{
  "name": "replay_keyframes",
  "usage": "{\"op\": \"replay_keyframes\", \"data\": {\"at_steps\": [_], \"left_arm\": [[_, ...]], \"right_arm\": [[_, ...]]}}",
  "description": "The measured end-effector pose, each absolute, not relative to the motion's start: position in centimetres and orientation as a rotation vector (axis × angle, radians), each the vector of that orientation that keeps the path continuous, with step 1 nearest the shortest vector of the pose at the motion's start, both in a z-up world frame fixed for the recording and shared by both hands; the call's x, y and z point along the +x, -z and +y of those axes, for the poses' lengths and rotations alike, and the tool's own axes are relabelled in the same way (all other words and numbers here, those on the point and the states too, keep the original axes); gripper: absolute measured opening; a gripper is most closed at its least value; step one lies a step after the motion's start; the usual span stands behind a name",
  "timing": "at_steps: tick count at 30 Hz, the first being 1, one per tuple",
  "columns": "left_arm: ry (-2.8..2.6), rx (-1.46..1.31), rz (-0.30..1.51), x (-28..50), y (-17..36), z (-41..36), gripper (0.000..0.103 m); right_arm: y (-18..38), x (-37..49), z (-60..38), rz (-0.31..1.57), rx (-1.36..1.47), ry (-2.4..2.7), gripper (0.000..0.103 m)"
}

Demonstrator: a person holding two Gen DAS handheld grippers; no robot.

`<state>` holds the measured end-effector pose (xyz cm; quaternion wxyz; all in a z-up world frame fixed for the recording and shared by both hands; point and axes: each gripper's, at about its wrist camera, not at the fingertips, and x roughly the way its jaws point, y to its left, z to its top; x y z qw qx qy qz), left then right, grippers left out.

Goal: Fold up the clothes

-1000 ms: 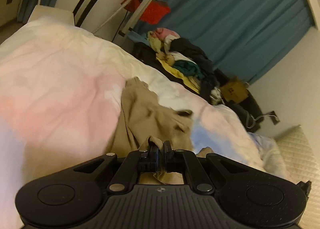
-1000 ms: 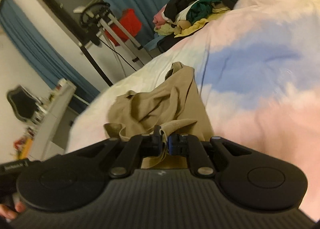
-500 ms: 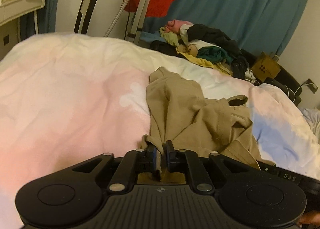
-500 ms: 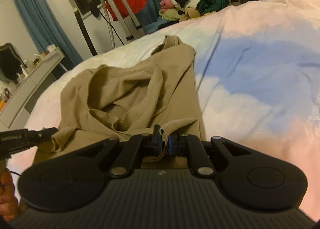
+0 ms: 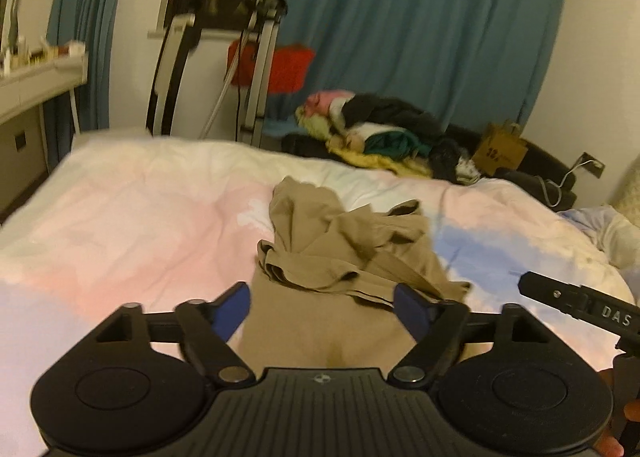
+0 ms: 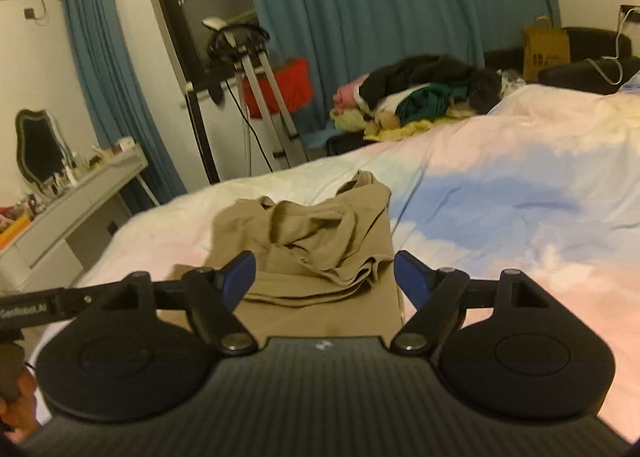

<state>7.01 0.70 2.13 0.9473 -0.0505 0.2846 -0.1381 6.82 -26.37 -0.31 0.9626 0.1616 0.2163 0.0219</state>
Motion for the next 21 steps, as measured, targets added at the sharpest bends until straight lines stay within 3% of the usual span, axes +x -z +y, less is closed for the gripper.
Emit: {"op": "replay_keyframes", "data": {"at_steps": [12, 21], "left_arm": [[0.277, -0.051, 0.433, -3.2, -3.0, 1.4, 0.085], [0.301, -0.155, 0.561, -1.9, -0.7, 2.2, 0.09]], "right_arm": [[-0.7, -1.8, -22.5, 0.311, 0.212, -0.047, 0.078], [0.5, -1.5, -24.3, 0.337, 0.264, -0.013, 0.078]]}}
